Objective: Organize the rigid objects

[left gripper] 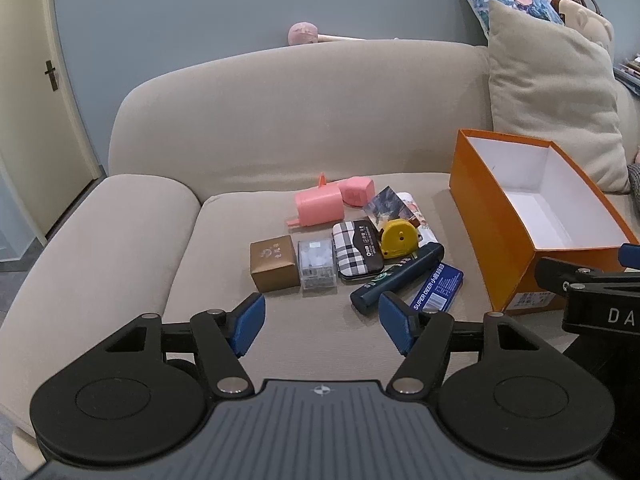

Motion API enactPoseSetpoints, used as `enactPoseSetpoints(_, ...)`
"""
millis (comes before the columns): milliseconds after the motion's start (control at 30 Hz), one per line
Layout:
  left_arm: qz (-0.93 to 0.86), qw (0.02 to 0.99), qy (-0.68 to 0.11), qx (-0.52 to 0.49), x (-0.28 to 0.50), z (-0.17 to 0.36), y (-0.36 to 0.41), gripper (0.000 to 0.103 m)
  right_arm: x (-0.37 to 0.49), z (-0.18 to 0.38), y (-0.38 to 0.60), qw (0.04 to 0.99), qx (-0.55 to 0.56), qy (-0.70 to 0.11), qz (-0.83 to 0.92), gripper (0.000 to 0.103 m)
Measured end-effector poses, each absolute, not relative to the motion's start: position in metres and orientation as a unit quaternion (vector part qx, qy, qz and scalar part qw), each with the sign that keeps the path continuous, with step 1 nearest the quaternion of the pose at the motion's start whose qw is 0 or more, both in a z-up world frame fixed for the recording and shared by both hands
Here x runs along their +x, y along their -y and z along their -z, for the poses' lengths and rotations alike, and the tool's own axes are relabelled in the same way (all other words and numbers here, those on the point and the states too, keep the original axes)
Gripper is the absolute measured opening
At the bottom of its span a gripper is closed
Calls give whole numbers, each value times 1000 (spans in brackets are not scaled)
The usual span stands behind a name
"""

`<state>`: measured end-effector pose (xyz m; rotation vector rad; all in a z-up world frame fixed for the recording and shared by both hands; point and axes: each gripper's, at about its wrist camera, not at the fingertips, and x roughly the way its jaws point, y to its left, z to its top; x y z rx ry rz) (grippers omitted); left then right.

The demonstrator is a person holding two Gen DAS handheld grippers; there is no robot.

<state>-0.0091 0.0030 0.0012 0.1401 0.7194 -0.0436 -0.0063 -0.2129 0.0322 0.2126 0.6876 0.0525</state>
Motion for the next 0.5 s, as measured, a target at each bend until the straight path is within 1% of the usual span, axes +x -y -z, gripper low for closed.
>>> enactPoseSetpoints(500,28,937,-338,87,-12,1,0,77,-5,-31,212,935,102,-340,-26,102)
